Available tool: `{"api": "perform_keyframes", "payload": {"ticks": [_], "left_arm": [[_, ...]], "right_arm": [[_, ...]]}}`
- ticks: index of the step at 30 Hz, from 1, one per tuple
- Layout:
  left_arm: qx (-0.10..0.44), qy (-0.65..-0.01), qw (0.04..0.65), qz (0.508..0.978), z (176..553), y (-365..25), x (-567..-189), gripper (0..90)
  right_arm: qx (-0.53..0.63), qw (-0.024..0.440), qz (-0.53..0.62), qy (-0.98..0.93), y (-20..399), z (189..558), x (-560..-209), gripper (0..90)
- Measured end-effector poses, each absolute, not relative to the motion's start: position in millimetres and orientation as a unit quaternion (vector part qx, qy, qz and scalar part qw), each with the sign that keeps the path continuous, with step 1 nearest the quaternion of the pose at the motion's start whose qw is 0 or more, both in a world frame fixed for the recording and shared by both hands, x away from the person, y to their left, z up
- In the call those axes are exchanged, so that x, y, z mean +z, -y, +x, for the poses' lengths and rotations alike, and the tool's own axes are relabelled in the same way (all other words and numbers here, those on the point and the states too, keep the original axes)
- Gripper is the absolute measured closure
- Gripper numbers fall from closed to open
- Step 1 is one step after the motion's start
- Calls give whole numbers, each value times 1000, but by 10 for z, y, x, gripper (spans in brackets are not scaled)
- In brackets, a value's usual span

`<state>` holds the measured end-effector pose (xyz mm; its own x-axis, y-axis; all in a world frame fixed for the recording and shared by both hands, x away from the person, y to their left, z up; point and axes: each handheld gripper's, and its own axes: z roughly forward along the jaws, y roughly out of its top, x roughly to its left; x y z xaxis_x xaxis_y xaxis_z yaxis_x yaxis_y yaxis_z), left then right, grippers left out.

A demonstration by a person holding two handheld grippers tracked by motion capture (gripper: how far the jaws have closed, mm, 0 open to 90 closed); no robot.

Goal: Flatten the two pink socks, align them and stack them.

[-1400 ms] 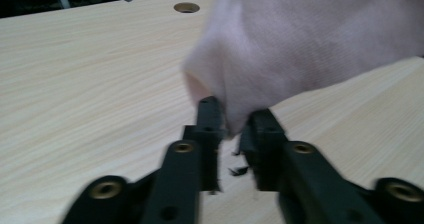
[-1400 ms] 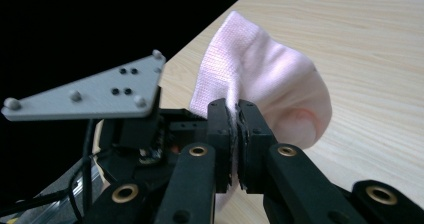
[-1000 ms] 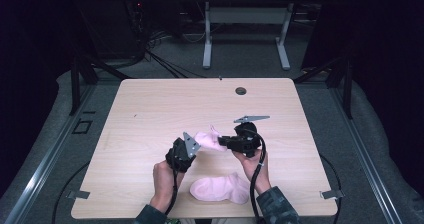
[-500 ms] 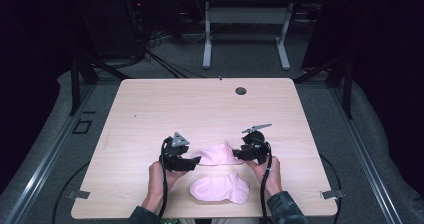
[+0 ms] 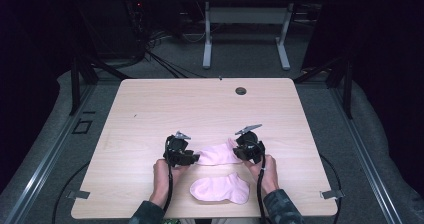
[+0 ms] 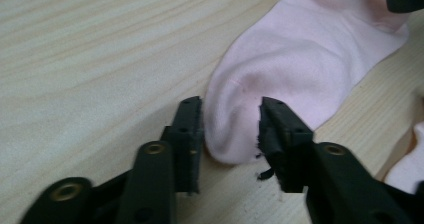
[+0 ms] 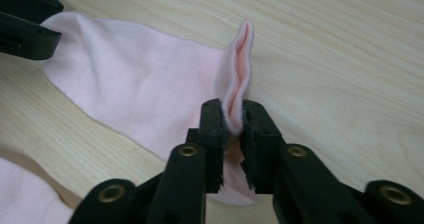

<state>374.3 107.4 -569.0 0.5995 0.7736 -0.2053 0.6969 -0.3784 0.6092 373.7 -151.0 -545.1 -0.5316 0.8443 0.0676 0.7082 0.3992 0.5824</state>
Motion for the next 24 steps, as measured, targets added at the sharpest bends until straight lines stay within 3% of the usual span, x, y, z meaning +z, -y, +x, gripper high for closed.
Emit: {"api": "perform_keyframes", "payload": {"ticks": [5, 7, 11, 24], "left_arm": [[65, -431, 328, 838, 3738, -1047, -5693, 859], [66, -428, 325, 841, 3724, -1044, -5680, 865], [66, -426, 325, 842, 3692, -1083, -5652, 870], [76, -419, 314, 849, 3653, -1171, -5621, 870]], "right_arm": [[294, 113, 486, -815, 1597, 3733, -5439, 855], [313, 82, 506, -799, 1699, 3737, -5438, 856], [324, 64, 524, -785, 1802, 3719, -5437, 856], [263, 83, 505, -818, 1685, 3592, -5585, 850]]}}
